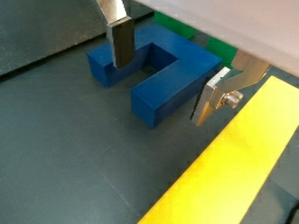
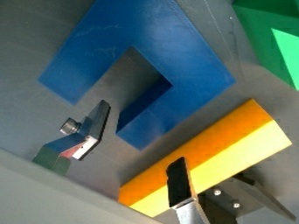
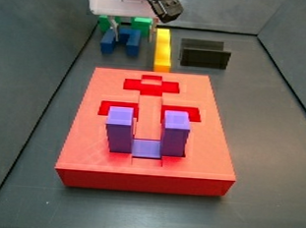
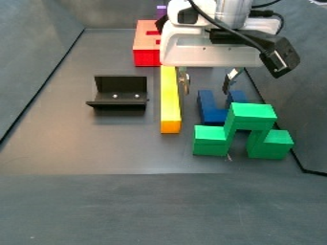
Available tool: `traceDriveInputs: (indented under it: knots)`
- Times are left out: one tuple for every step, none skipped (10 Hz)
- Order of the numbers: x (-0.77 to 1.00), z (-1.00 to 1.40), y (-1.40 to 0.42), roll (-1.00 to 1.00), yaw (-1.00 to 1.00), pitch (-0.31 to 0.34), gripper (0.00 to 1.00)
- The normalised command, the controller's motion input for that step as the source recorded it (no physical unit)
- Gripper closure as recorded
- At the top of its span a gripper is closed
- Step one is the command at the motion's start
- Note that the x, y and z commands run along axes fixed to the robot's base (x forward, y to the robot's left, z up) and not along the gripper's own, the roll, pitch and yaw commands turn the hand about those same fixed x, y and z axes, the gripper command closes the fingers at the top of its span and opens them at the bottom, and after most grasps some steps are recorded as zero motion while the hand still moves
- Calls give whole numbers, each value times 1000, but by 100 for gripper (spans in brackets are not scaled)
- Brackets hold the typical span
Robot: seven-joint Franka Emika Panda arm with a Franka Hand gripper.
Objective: Pick up the blue object. Move up. Place the blue object on the fixture. Regrasp the blue object. Move to above the board. Insert the blue object.
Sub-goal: Pick up the blue object.
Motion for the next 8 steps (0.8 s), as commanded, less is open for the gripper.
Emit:
traceDriveInputs:
  knots:
    - [-14, -266, 0, -139, 0, -214, 0]
    - [-6, -269, 0, -130, 0, -213, 0]
    - [-26, -263, 0, -111, 0, -199, 0]
    - [-46, -269, 0, -99, 0, -189, 0]
    - [-51, -237, 0, -99, 0, -176, 0]
    - [-46, -197, 0, -104, 0, -163, 0]
    - [-34, -31, 0, -113, 0, -130, 0]
    - [-34, 0, 0, -119, 0, -90, 0]
